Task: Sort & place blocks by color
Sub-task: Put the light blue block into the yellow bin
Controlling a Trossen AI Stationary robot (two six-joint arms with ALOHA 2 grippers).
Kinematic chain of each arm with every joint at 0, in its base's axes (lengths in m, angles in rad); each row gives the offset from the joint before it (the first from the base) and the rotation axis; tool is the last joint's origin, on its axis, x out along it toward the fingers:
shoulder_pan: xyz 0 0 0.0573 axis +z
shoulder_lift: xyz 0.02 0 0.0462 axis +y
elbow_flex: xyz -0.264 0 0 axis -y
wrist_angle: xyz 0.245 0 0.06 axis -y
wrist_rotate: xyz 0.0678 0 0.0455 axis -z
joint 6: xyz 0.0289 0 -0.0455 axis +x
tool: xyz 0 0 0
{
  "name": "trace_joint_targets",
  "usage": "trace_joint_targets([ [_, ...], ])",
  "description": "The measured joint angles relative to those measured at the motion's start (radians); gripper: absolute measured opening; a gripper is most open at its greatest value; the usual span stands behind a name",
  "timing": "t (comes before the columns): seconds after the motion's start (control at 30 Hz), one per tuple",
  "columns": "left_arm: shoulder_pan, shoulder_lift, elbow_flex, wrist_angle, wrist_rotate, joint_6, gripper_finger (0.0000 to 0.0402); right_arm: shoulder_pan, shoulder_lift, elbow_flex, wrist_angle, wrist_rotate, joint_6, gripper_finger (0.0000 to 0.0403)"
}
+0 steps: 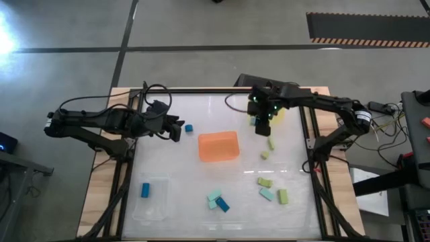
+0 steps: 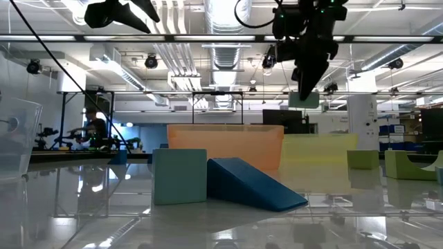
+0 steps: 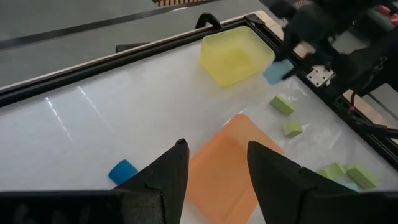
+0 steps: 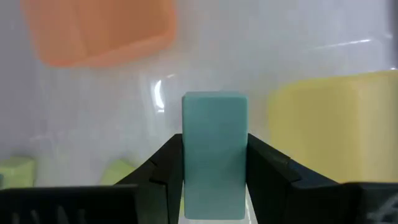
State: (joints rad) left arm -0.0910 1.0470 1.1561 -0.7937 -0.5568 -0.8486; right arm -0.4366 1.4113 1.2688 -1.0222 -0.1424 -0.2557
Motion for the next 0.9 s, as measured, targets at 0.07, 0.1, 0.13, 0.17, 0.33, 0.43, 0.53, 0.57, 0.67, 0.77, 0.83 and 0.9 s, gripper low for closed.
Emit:
trace_joint_targets([
  [0.07,0.000,0.000,0.000,0.000,0.000,-0.001,0.0148,-0.035,0.000,0.007,0.001,0.001,-0.032,0.0121],
  [0.1,0.000,0.000,0.000,0.000,0.000,-0.001,0.0148,-0.054,0.000,0.008,0.001,0.001,-0.048,0.0121],
  [0.13,0.000,0.000,0.000,0.000,0.000,-0.002,0.0148,-0.072,0.000,0.009,-0.001,0.001,-0.061,0.0121],
  [0.17,0.000,0.000,0.000,0.000,0.000,-0.002,0.0148,-0.091,0.000,0.010,0.000,0.001,-0.077,0.0121],
  [0.33,0.000,0.000,0.000,0.000,0.000,-0.007,0.0148,-0.174,0.000,0.010,-0.001,0.003,-0.154,0.0121],
  [0.43,0.000,0.000,0.000,0.000,0.000,-0.008,0.0148,-0.219,0.000,0.010,-0.001,0.004,-0.199,0.0121],
  [0.53,0.000,0.000,0.000,0.000,0.000,-0.009,0.0148,-0.266,0.001,0.010,-0.001,0.003,-0.235,0.0121],
  [0.57,0.000,0.000,0.000,0.001,0.000,-0.010,0.0148,-0.283,0.001,0.010,-0.001,0.004,-0.244,0.0121],
  [0.67,0.000,0.000,0.000,0.001,0.000,-0.010,0.0148,-0.330,0.001,0.010,0.000,0.004,-0.283,0.0121],
  [0.77,0.000,0.000,0.000,0.002,0.000,-0.010,0.0148,-0.371,0.011,0.011,0.002,0.004,-0.304,0.0121],
  [0.83,0.002,0.000,0.000,0.002,0.000,-0.011,0.0148,-0.393,0.024,0.011,0.002,0.003,-0.316,0.0121],
  [0.9,0.005,0.000,0.000,0.004,0.000,-0.012,0.0148,-0.408,0.043,0.011,0.002,0.004,-0.331,0.0121],
])
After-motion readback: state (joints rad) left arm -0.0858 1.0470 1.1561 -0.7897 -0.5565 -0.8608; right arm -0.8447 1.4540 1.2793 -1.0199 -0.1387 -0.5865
